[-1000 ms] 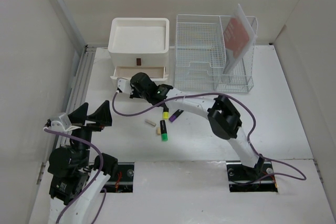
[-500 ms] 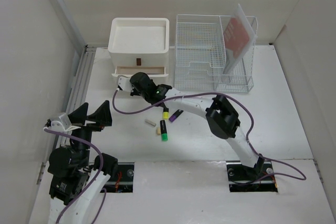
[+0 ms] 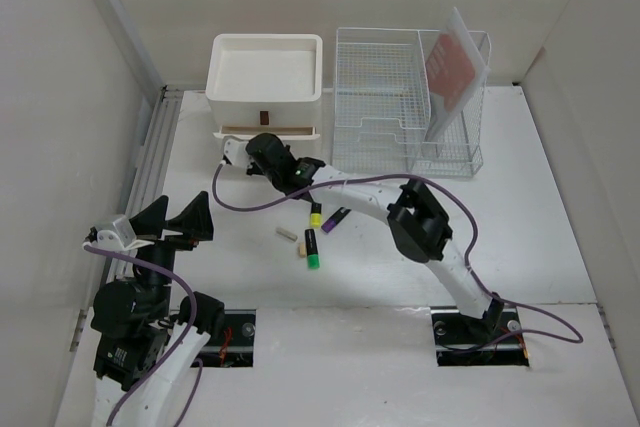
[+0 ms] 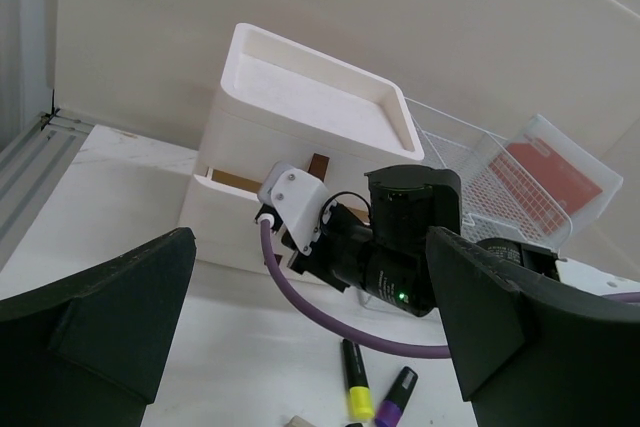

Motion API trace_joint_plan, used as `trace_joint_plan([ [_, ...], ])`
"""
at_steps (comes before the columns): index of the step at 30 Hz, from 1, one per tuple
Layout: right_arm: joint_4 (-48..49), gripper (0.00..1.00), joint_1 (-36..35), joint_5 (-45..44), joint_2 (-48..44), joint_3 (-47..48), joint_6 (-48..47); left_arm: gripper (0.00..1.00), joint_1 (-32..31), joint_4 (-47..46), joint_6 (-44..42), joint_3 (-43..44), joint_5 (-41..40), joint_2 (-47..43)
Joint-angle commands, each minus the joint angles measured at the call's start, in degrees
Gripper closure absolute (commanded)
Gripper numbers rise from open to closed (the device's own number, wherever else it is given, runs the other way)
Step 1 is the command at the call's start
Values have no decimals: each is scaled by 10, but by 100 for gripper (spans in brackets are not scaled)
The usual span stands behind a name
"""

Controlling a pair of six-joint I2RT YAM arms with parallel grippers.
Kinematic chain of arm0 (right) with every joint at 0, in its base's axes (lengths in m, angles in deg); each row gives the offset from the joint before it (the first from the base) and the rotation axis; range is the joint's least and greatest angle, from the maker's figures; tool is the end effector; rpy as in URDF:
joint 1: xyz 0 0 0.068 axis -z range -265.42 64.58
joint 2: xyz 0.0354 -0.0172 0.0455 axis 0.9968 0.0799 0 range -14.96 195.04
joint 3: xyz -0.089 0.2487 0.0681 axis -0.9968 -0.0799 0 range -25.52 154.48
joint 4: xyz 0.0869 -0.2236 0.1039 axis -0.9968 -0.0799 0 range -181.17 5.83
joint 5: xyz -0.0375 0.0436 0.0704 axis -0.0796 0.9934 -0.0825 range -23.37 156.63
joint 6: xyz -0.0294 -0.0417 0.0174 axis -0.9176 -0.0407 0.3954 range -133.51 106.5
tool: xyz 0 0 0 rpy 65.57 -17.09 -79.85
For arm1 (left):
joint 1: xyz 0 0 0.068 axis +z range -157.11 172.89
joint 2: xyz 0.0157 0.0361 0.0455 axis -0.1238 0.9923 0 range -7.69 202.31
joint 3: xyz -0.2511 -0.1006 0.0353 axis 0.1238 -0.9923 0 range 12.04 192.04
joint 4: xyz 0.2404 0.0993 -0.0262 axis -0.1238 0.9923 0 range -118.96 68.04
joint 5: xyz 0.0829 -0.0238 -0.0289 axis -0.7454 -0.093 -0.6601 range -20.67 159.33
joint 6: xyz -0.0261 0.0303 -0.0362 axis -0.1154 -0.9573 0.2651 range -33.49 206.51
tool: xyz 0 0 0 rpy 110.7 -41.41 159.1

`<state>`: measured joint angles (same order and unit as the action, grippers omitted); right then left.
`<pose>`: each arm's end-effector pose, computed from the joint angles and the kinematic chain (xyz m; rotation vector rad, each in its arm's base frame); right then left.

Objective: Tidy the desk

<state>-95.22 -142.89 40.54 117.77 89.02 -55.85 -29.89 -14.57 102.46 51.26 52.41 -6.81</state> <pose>0.3052 0.4493 0.2362 -1.3686 1.5109 -0.3081 0.0131 0.0058 0.3604 -0.1945 1.1662 -0.4261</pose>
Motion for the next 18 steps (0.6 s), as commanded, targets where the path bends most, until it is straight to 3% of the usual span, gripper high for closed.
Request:
trace_joint_plan([
  [1,45,100,11,-29,13,35,-5,0,-2,-28,-1,-1,4,-11],
  [18,55,100,34,-40,24,46,-20,0,-2,-28,-1,-1,4,-11],
])
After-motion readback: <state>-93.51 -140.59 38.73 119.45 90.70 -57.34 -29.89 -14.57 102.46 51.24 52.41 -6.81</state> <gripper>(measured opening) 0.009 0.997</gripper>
